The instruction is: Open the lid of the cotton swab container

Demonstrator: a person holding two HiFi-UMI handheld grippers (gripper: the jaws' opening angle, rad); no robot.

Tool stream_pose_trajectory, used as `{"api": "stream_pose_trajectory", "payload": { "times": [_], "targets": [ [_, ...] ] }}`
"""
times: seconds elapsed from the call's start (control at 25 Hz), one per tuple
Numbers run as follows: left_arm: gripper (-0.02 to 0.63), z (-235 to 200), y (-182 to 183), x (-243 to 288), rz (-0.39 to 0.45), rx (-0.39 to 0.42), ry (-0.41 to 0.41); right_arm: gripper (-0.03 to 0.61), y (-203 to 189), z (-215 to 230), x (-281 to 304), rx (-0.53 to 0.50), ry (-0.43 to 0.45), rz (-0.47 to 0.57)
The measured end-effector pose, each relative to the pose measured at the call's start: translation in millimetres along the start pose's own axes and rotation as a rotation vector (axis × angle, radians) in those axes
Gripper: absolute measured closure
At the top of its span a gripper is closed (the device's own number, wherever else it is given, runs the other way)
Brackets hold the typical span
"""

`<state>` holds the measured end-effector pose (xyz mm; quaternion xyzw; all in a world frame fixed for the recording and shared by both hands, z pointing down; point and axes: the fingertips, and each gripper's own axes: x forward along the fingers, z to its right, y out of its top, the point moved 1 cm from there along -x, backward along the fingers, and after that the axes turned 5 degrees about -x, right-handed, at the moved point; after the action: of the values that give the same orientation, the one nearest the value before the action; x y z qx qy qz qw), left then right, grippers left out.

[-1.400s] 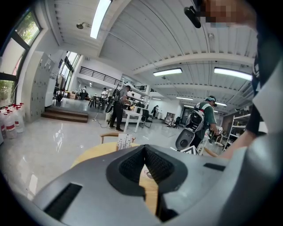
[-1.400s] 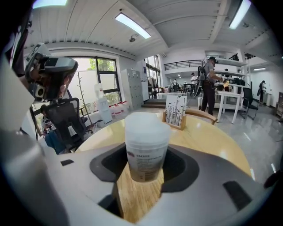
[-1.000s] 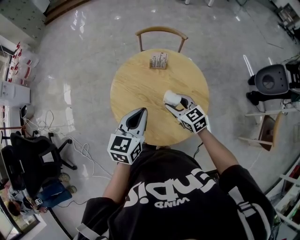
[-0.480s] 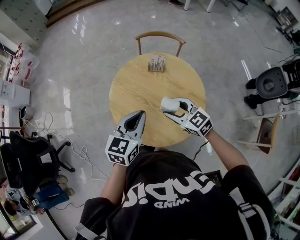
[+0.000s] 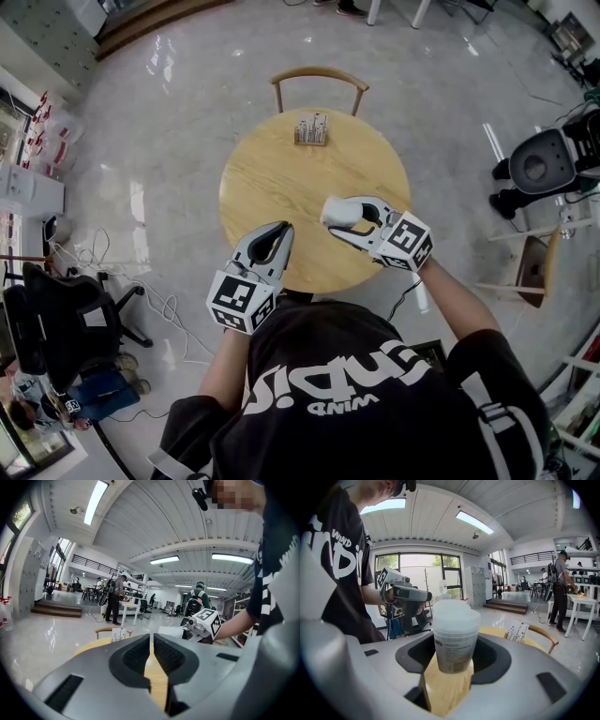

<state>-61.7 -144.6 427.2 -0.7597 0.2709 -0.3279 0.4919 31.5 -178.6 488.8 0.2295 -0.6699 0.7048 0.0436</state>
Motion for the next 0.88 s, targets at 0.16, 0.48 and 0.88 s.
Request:
{"api": "stream_pose_trajectory", "payload": {
  "times": [0.16, 0.48, 0.88],
  "targets": [
    [0.592, 4.9, 2.5, -0.6, 0.000, 0.007, -0.026, 0.362, 0.5, -2.9, -5.5, 0.004, 0.009, 0.008],
    [0.469, 13.0, -0.6, 2.3, -0.035, 0.035, -0.103, 0.362, 0.3, -7.8, -13.5, 0.022, 0.007, 0.032],
    [0.373, 32.7, 0.0, 13.4, -0.075, 0.143, -0.270, 0.362, 7.1, -24.4, -17.4, 0.009, 0.061, 0.045]
  ]
}}
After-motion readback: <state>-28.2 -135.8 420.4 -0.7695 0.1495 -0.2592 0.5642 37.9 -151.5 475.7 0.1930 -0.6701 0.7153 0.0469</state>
